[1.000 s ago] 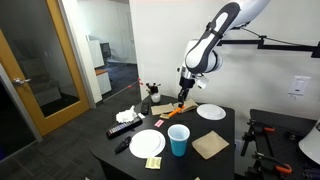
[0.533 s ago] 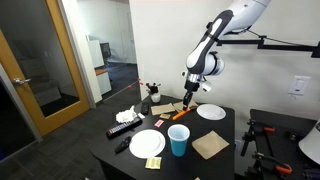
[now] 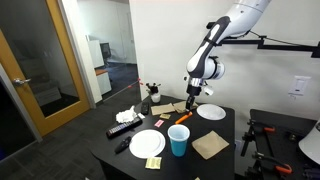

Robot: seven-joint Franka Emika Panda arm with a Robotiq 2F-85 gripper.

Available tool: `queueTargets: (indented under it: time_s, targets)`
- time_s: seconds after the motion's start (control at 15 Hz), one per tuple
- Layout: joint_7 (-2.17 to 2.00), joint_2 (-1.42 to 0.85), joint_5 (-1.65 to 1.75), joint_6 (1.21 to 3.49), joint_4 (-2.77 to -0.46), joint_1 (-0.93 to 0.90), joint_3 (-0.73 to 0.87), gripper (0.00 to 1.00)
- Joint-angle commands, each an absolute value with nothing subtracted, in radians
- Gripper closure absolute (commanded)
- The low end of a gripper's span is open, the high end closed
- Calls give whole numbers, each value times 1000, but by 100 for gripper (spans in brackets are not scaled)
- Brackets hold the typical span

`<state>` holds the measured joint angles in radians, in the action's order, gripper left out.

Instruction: Take the orange marker out of the light blue cup

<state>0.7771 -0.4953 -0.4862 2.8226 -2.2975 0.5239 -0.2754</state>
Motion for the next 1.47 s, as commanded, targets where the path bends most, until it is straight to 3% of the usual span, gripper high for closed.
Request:
queueTargets:
  time_s: [0.0,0.4,1.4]
  targets:
    - [779,-499,-490,2824,-2293,520,-277,48]
    - [732,-456,-476,2822,-2328,473,-265,2]
    - [286,-94,-90,2705,-2492,144,-48,0]
